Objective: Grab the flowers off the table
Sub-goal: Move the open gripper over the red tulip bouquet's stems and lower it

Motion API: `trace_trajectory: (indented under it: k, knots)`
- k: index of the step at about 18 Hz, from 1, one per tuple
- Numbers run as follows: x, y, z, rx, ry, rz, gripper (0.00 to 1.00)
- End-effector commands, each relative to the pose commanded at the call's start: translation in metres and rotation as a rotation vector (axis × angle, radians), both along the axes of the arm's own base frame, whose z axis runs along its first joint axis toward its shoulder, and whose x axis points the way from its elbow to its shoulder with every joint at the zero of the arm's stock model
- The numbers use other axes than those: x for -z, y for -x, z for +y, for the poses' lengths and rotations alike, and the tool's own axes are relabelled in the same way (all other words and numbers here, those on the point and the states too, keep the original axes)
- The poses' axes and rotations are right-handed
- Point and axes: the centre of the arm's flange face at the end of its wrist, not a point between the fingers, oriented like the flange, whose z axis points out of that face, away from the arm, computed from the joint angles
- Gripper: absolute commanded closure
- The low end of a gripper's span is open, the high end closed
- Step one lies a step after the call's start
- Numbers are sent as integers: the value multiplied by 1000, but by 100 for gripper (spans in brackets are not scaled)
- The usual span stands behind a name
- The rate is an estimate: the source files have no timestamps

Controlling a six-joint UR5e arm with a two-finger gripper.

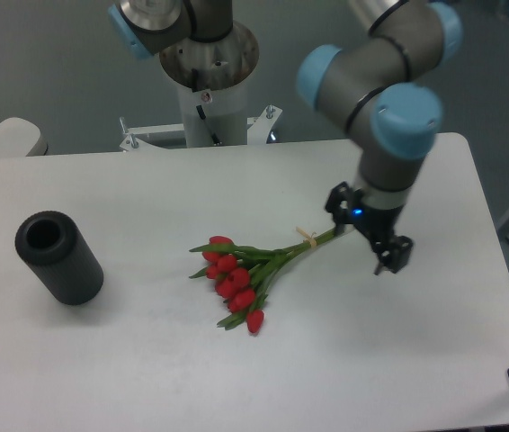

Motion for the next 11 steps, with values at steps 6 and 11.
trace_trajectory:
  k: [6,11]
  knots:
    - [55,-41,-16,10,6,-33,0]
    - [72,-71,-7,-48,-19,-88,0]
